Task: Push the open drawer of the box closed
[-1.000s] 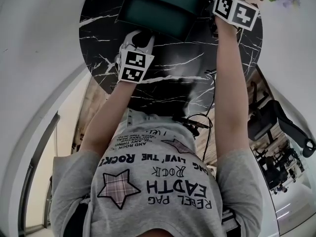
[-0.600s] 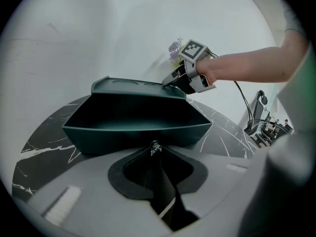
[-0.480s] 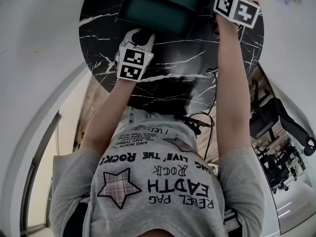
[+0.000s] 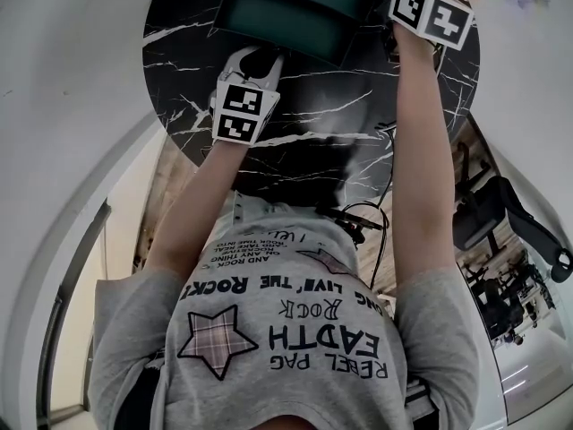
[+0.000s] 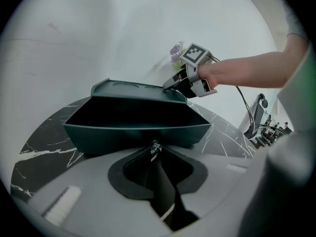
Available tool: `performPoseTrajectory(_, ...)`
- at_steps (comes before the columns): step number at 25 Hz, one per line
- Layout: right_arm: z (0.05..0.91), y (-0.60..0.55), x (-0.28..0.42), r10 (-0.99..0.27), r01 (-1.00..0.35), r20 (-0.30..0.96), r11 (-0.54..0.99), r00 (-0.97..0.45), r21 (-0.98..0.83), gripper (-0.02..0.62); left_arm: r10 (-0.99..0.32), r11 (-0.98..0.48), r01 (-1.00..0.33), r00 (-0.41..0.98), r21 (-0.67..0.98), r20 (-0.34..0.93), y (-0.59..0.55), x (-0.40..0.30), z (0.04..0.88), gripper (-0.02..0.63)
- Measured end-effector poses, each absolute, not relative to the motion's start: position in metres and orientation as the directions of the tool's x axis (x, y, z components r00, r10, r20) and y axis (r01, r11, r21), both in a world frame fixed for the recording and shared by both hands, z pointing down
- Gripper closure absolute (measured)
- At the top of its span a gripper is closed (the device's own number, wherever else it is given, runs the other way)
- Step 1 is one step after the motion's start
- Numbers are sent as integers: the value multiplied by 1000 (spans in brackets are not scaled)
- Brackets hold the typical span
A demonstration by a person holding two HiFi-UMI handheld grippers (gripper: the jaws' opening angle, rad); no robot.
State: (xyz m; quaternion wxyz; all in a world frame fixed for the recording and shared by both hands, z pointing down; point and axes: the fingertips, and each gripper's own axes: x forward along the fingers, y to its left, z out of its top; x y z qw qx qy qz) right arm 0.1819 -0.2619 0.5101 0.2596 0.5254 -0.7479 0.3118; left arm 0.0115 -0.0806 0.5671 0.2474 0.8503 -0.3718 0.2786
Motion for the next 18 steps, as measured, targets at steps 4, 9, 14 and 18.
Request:
performPoseTrajectory(4, 509, -262, 183, -633, -947, 707, 254, -316, -195, 442, -501, -589, -778, 566, 221, 655, -88, 19, 566, 534)
performPoseTrajectory(9, 509, -262, 183, -634, -948, 707, 249, -314, -199, 442, -516, -569, -791, 556, 224, 652, -100, 24, 566, 534)
performPoseTrajectory(14, 509, -261, 183, -635, -948, 706, 245, -314, -201, 442, -526, -562, -797, 551, 221, 649, -111, 28, 566, 534)
performPoseTrajectory(18, 510, -262, 182, -622, -945, 713, 253, -322, -206, 442, -530, -566, -796, 550, 213, 645, -120, 30, 568, 534)
